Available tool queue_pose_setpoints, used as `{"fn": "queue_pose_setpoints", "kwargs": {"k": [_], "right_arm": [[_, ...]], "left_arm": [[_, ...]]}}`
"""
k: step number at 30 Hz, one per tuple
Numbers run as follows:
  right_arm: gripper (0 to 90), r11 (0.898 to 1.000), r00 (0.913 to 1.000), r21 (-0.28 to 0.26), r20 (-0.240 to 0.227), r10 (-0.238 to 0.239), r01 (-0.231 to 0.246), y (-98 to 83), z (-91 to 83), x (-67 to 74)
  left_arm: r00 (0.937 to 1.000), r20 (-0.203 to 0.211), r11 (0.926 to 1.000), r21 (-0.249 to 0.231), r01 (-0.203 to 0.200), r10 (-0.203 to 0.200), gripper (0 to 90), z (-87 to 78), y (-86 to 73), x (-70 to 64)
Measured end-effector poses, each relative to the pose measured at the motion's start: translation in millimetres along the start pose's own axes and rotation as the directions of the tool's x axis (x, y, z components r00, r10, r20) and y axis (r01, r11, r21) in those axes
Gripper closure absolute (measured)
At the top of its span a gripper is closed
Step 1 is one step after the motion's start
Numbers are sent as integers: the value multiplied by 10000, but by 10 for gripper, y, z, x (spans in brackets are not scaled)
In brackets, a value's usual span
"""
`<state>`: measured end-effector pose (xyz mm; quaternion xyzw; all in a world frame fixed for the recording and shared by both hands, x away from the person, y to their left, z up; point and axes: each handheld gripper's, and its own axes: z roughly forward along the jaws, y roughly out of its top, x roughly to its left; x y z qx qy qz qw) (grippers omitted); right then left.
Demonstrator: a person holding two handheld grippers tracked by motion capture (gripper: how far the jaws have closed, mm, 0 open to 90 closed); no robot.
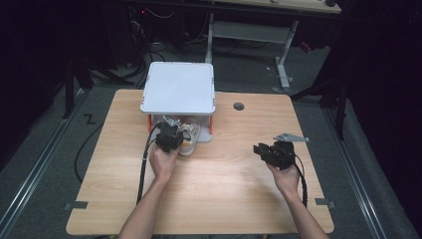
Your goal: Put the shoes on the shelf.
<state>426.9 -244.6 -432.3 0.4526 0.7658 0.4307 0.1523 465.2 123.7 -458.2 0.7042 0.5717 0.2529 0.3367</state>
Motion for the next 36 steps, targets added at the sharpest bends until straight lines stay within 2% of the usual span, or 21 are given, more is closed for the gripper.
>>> {"fn": "queue_pose_setpoints", "kwargs": {"k": [5, 9, 11, 13, 14, 16, 20, 24, 26, 28, 31, 36], "right_arm": [[715, 9994, 9971, -48, -676, -339, 336, 352, 84, 164], [734, 9960, 9922, -123, -864, -893, 886, 636, 162, 340], [738, 9946, 9889, -225, -1063, -1034, 1016, 776, 210, 433], [740, 9937, 9877, -300, -1100, -1109, 1082, 875, 264, 482], [740, 9932, 9875, -340, -1088, -1140, 1109, 928, 298, 504], [740, 9935, 9880, -348, -1075, -1111, 1079, 1018, 360, 542], [750, 9905, 9882, -623, -850, -1276, 1226, 1211, 507, 654], [784, 9878, 9877, -711, -630, -1431, 1385, 1329, 620, 749], [800, 9856, 9868, -833, -557, -1519, 1470, 1373, 659, 796], [807, 9833, 9859, -921, -451, -1613, 1567, 1408, 683, 850], [811, 9800, 9822, -872, -434, -1829, 1786, 1451, 731, 914], [818, 9780, 9799, -777, -339, -1967, 1936, 1451, 834, 951]], "left_arm": [[9999, 29, 9999, 3, -150, 150, 714, 9, 0, -7], [9997, -58, 9997, 30, -237, 237, 675, 10, -3, -22], [9998, -76, 9998, 61, -200, 201, 653, 9, -2, -28], [9998, -89, 9999, 40, -151, 151, 622, 5, -1, -32], [10000, 14, 10000, -55, -77, 77, 563, -4, 3, -26], [9999, 147, 9999, -165, 11, -9, 507, -22, 12, -27], [9998, 72, 9997, -158, -196, 197, 428, -30, 7, -63], [9997, -10, 9995, -189, -253, 253, 376, -64, 15, -78], [9998, 23, 9997, -175, -185, 185, 334, -94, 20, -76], [10000, 38, 9993, -379, -30, 31, 285, -143, 28, -75], [9999, 108, 9969, -778, -125, 133, 265, -245, 52, -84], [9992, 137, 9958, -849, -357, 370, 227, -394, 56, -64]]}}
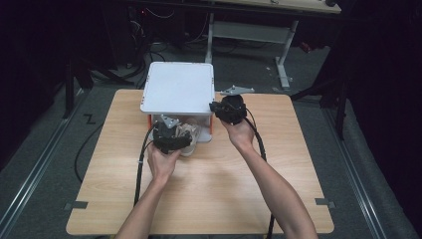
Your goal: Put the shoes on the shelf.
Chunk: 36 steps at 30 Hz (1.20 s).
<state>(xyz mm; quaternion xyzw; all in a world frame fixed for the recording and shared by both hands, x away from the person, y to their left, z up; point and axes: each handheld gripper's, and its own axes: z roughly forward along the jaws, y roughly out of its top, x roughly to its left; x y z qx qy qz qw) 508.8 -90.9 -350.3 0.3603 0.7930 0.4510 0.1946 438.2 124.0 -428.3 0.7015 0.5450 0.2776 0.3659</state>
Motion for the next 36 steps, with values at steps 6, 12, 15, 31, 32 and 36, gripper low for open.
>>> {"fn": "queue_pose_setpoints", "kwargs": {"k": [6, 12, 15, 31, 32, 36], "right_arm": [[830, 10000, 10000, -45, 3, -34, 34, 1, 15, 10], [836, 9996, 9996, -3, -68, -281, 281, 5, 69, 72], [838, 9996, 9996, 14, -24, -280, 280, 21, 93, 89], [859, 9994, 9996, 196, -51, -280, 281, 48, 102, 70], [865, 9994, 9996, 194, -48, -284, 285, 48, 102, 70], [879, 9993, 9995, 189, -30, -316, 317, 45, 101, 68]], "left_arm": [[9987, -68, 9987, 138, -497, 498, 190, -248, -130, -28], [9999, -136, 9978, 661, -78, 87, 157, -425, -388, 36], [9999, -132, 9947, 1028, -8, 21, 155, -398, -482, 41], [9972, -707, 9796, 1970, 390, -255, 179, 78, -598, -96], [9971, -720, 9802, 1944, 385, -248, 181, 82, -598, -97], [9960, -827, 9798, 1939, 485, -329, 194, 93, -586, -98]]}}
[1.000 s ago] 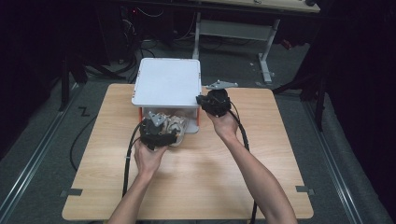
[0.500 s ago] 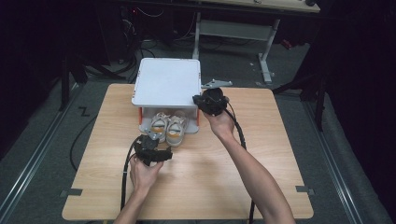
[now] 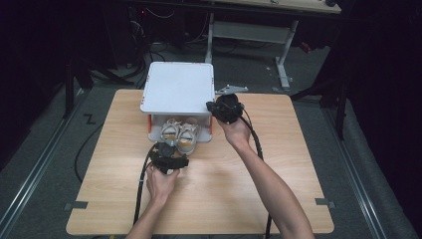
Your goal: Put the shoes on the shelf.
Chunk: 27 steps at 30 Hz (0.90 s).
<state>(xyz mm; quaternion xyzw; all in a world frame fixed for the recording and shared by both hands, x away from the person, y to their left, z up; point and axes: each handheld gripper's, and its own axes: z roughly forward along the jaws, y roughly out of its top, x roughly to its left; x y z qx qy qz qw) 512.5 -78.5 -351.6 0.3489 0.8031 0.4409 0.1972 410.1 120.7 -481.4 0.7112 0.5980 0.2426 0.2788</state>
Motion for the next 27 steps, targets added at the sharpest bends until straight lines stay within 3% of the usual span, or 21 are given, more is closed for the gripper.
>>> {"fn": "queue_pose_setpoints", "kwargs": {"k": [8, 10, 18, 27], "right_arm": [[897, 10000, 10000, 69, 10, 4, -4, 1, -12, -8], [899, 9999, 10000, 71, -26, 78, -78, 1, -11, -12], [898, 9999, 10000, 103, 8, 18, -18, 7, -11, -8], [898, 9999, 10000, 130, 23, -26, 25, 11, -11, -4]], "left_arm": [[9996, -244, 9997, 222, -105, 110, 210, 89, 155, -25], [9996, -288, 9998, 222, 27, -21, 212, 110, 181, -35], [9994, -209, 9996, -2, 287, -287, 224, 172, 225, -33], [9989, -75, 9988, 108, 469, -468, 235, 239, 317, -16]]}}
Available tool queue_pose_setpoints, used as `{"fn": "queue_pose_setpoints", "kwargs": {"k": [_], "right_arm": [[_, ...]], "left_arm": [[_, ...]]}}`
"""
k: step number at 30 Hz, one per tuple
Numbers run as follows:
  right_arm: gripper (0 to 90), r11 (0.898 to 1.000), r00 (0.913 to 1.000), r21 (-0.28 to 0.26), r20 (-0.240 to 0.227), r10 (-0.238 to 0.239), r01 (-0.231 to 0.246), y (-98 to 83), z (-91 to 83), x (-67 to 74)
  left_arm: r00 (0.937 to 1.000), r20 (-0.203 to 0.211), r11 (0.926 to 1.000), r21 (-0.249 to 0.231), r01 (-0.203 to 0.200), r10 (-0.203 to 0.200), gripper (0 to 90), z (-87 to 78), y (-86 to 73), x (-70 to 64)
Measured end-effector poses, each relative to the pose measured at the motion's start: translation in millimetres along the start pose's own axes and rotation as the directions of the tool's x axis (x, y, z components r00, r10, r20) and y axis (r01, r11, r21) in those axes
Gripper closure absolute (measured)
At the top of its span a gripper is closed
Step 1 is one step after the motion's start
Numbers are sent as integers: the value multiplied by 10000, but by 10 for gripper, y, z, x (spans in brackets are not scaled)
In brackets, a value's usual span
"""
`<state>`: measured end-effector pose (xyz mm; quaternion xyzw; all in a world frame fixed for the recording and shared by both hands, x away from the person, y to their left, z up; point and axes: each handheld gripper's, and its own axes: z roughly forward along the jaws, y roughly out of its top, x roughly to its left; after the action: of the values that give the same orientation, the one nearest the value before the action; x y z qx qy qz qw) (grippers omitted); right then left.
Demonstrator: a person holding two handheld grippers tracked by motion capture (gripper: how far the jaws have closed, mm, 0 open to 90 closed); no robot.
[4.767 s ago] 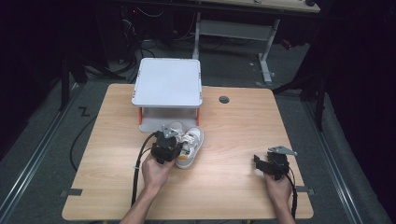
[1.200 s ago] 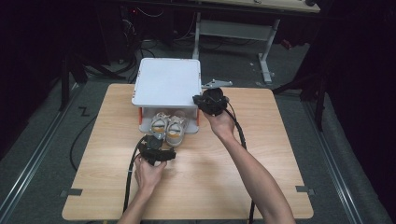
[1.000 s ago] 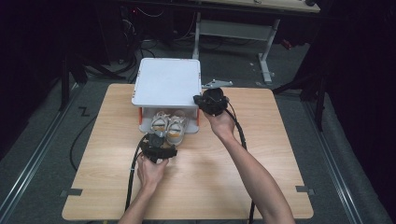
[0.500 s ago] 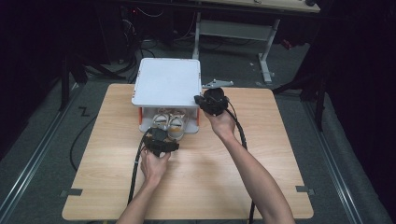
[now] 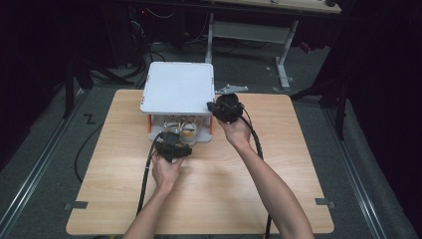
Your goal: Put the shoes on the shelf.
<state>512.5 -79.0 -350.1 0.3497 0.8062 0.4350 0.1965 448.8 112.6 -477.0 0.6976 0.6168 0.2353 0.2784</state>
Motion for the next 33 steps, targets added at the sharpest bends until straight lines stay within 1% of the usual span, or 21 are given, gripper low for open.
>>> {"fn": "queue_pose_setpoints", "kwargs": {"k": [4, 6, 8, 17, 20, 29, 31, 33], "right_arm": [[898, 10000, 10000, 32, 38, -50, 50, 3, -1, 6], [897, 9999, 9999, 57, 57, -99, 99, 7, 0, 8], [898, 9999, 10000, 95, 52, -51, 51, 9, -2, 9], [898, 9999, 9999, 93, 81, -74, 73, 10, -1, 14], [899, 9998, 9997, 99, 122, -194, 193, 13, 1, 17], [900, 9998, 9999, 122, 76, -147, 146, 13, -1, 14], [900, 9999, 9999, 115, 76, -126, 125, 13, 0, 14], [900, 9999, 9999, 108, 67, -136, 135, 12, 0, 12]], "left_arm": [[9994, 208, 9996, -43, 265, -264, 257, 0, 12, 40], [9991, 286, 9995, -76, 304, -302, 262, 4, 17, 51], [9991, 312, 9995, -107, 302, -298, 264, 9, 17, 54], [9987, 339, 9992, -127, 379, -375, 267, 14, 21, 56], [9986, 330, 9990, -148, 419, -414, 270, 16, 25, 54], [9980, 315, 9980, -290, 556, -547, 277, 47, 36, 38], [9980, 298, 9980, -274, 565, -557, 280, 57, 44, 38], [9989, 202, 9990, -121, 423, -421, 279, 66, 93, 20]]}}
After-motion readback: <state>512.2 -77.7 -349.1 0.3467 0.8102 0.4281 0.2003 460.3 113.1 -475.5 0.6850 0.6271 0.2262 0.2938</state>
